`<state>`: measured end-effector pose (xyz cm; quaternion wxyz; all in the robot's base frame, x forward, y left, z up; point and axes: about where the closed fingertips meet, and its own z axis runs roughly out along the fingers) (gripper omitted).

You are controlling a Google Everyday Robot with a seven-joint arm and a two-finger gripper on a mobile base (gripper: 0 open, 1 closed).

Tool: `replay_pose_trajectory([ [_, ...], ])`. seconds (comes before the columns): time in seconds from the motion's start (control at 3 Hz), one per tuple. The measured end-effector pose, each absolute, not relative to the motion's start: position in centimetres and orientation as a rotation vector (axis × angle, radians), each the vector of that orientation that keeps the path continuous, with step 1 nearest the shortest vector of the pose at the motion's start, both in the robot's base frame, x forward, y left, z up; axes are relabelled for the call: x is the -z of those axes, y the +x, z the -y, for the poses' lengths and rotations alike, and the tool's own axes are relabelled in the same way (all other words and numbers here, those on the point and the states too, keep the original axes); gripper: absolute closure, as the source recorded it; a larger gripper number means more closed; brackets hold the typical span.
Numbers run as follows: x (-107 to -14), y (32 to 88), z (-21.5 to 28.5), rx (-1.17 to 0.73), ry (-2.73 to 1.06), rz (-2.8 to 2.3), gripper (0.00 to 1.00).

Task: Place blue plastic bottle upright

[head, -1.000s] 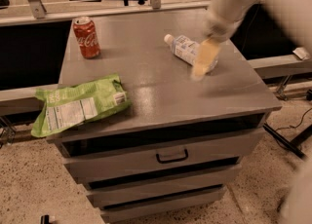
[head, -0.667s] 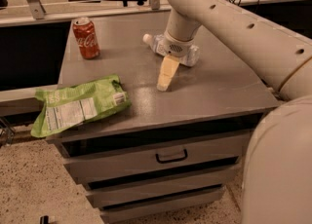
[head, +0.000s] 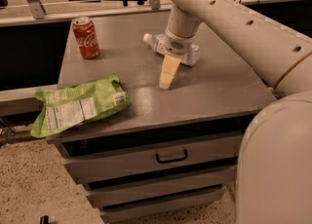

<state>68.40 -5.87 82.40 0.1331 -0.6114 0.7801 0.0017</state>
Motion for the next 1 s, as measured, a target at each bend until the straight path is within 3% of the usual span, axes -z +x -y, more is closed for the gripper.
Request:
replay_pose_trajectory([
  [1.0, -86.9, 66.4, 6.3, -0.016, -1.727, -2.193, 0.00],
])
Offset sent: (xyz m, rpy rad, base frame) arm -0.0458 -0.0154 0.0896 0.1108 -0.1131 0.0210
